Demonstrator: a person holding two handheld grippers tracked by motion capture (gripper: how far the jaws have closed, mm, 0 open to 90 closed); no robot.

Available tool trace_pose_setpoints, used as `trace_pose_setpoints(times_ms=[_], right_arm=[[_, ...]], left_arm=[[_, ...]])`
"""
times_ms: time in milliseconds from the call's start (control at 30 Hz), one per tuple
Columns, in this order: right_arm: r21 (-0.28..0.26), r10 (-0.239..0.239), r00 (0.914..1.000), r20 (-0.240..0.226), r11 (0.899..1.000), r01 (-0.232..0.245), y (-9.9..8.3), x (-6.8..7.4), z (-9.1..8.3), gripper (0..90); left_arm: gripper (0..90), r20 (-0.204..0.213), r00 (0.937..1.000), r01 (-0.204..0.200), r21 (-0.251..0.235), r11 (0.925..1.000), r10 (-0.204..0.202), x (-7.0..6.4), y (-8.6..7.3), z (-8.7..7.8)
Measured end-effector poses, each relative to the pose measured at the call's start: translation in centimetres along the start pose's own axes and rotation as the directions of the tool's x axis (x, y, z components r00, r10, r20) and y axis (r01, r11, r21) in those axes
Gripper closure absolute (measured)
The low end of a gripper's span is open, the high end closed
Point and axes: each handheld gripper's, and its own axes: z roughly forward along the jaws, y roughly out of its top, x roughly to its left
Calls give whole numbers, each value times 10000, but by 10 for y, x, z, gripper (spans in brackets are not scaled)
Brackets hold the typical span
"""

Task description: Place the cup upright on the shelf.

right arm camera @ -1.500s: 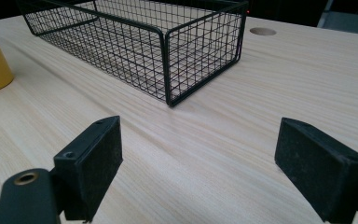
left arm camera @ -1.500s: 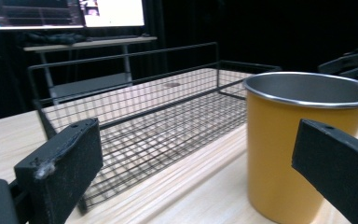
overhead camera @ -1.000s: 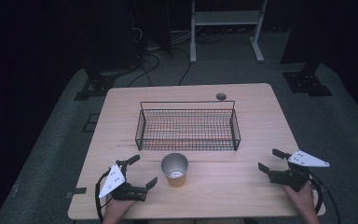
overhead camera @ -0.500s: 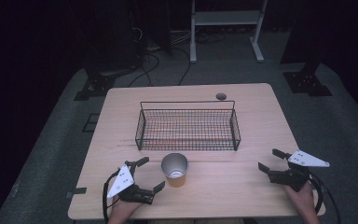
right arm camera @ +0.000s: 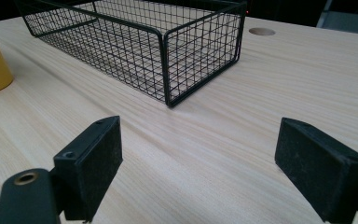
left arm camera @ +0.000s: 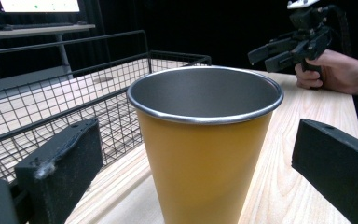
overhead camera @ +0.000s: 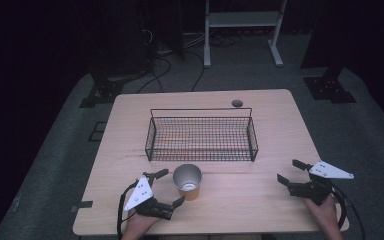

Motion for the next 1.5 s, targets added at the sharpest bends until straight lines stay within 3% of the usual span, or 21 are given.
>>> trace_pose_setpoints(times_ms=[300, 467, 833, 1200, 1367, 1500], right_arm=[[-1, -40, 10000, 6, 10000, 40, 0, 0, 0, 138], [-17, 27, 10000, 8, 10000, -27, 0, 0, 0, 138], [1, -17, 10000, 7, 10000, 17, 0, 0, 0, 138], [11, -40, 10000, -8, 10000, 40, 0, 1, 0, 138], [-5, -8, 10000, -15, 10000, 8, 0, 0, 0, 138], [-15, -7, 10000, -11, 10000, 7, 0, 0, 0, 138]], left_arm=[[10, -25, 10000, -66, 324, 9995, 66, -2, 2, 9], [10, 21, 10000, 91, 269, 9996, -91, -3, 2, 12], [10, 108, 9999, -65, 688, 9976, 58, -5, 2, 33], [10, 94, 9995, 299, 685, 9972, -306, -3, 6, 50], [117, 204, 9994, 269, 619, 9977, -282, -3, 7, 50], [121, 216, 9992, 332, 723, 9968, -349, -2, 8, 49]])
